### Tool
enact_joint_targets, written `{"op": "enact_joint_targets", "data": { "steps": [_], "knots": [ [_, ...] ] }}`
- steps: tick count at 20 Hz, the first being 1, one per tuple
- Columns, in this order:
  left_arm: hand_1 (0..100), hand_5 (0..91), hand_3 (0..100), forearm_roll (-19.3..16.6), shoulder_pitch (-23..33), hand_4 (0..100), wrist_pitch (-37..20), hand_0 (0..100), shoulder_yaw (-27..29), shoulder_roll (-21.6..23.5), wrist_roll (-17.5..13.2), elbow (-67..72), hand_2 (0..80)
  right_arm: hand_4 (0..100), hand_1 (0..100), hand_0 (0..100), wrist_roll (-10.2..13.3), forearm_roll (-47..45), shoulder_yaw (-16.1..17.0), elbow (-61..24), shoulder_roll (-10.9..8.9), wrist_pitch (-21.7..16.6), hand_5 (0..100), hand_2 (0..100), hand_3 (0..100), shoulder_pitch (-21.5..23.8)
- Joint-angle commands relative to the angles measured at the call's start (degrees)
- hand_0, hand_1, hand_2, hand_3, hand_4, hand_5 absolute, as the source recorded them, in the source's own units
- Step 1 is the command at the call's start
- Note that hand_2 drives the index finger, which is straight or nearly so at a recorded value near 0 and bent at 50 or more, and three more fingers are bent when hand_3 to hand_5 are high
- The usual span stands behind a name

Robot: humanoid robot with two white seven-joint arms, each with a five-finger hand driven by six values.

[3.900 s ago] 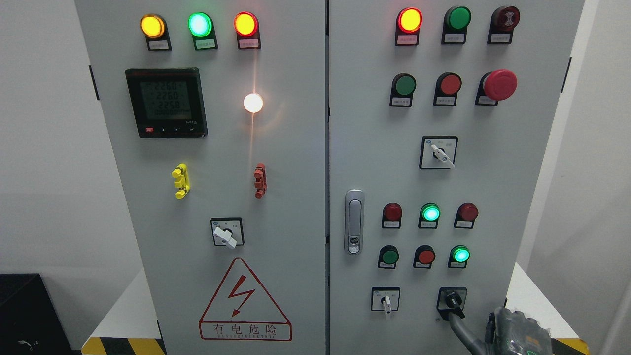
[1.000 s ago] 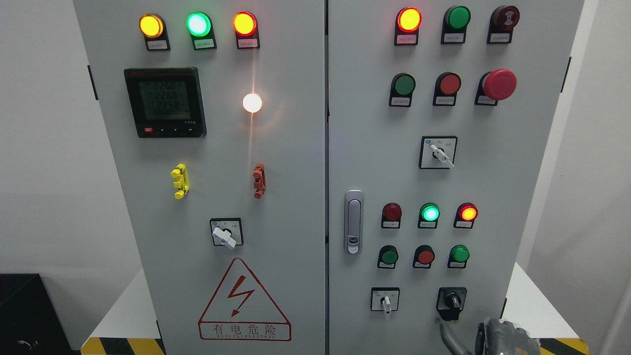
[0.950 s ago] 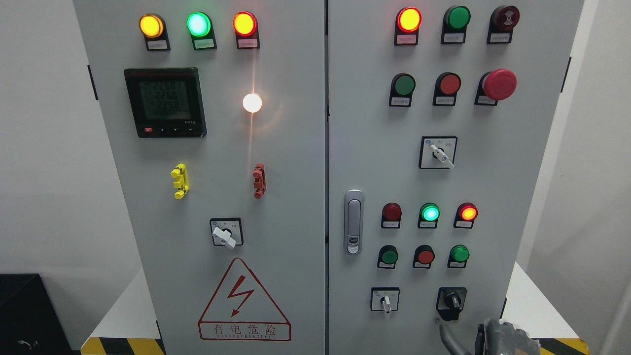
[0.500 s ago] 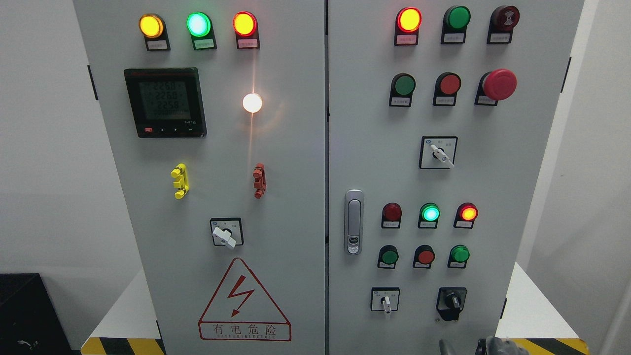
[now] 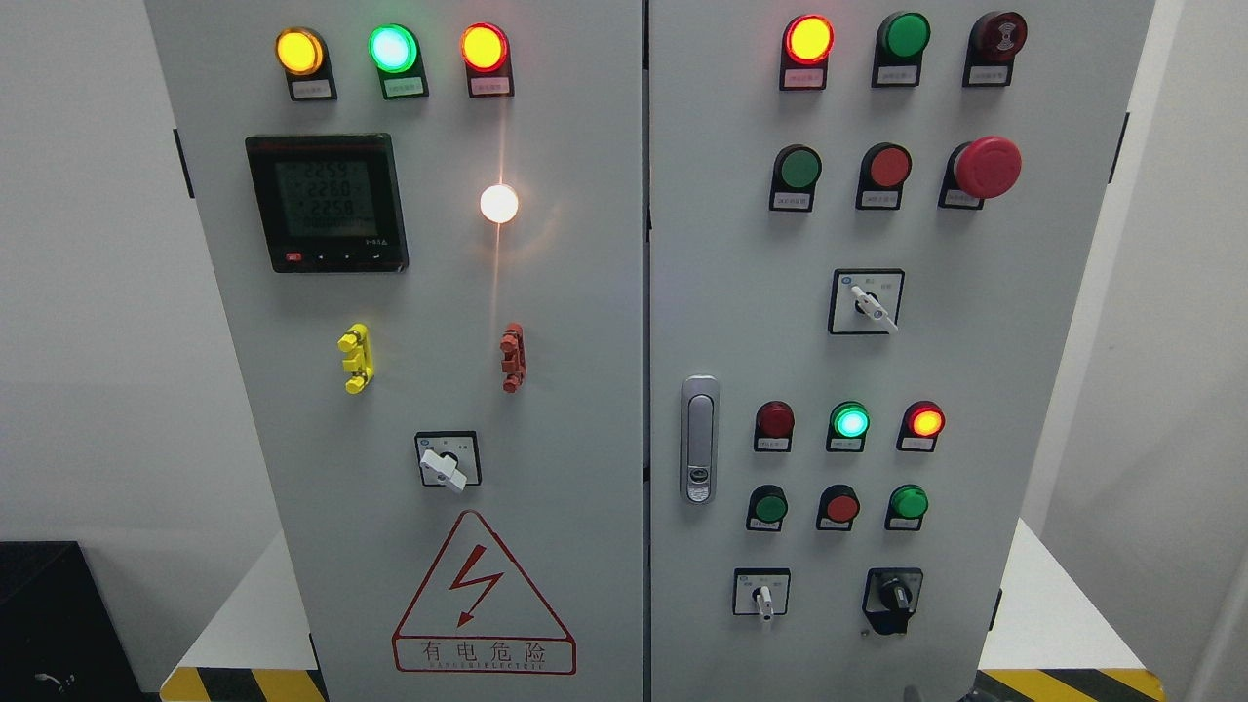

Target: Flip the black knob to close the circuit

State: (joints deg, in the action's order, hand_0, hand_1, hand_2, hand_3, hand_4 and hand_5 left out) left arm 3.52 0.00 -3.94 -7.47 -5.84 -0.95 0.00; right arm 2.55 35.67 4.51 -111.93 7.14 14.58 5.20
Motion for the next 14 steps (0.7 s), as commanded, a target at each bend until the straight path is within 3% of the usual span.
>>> {"op": "enact_joint_targets", "data": {
  "steps": [1, 5, 9, 12, 14],
  "knots": [
    [56, 0.0, 0, 0.0, 1.23, 0, -0.02, 12, 0.0, 0.03, -0.01, -1.32, 0.0, 68, 0, 0, 2.19, -22.81, -2.05, -7.6, -0.02, -1.4, 62, 44, 73, 5.25],
    [56, 0.0, 0, 0.0, 1.23, 0, -0.02, 12, 0.0, -0.05, -0.01, -1.32, 0.0, 57, 0, 0, 3.16, -33.44, -1.96, -7.51, -0.1, -5.44, 57, 36, 60, 7.98],
    [56, 0.0, 0, 0.0, 1.23, 0, -0.02, 12, 0.0, 0.03, -0.01, -1.32, 0.0, 39, 1, 0, 2.02, -40.05, -1.87, -6.72, -0.28, -9.38, 35, 28, 44, 10.53],
    [56, 0.0, 0, 0.0, 1.23, 0, -0.02, 12, 0.0, 0.03, -0.01, -1.32, 0.0, 28, 0, 0, -3.32, -40.59, -1.87, -5.05, -0.28, -13.87, 22, 20, 32, 11.76],
    [56, 0.0, 0, 0.0, 1.23, 0, -0.02, 12, 0.0, 0.03, -0.01, -1.32, 0.0, 19, 0, 0, -5.7, -41.46, -1.87, -4.17, -0.28, -15.54, 13, 14, 24, 12.11]
  ]
}}
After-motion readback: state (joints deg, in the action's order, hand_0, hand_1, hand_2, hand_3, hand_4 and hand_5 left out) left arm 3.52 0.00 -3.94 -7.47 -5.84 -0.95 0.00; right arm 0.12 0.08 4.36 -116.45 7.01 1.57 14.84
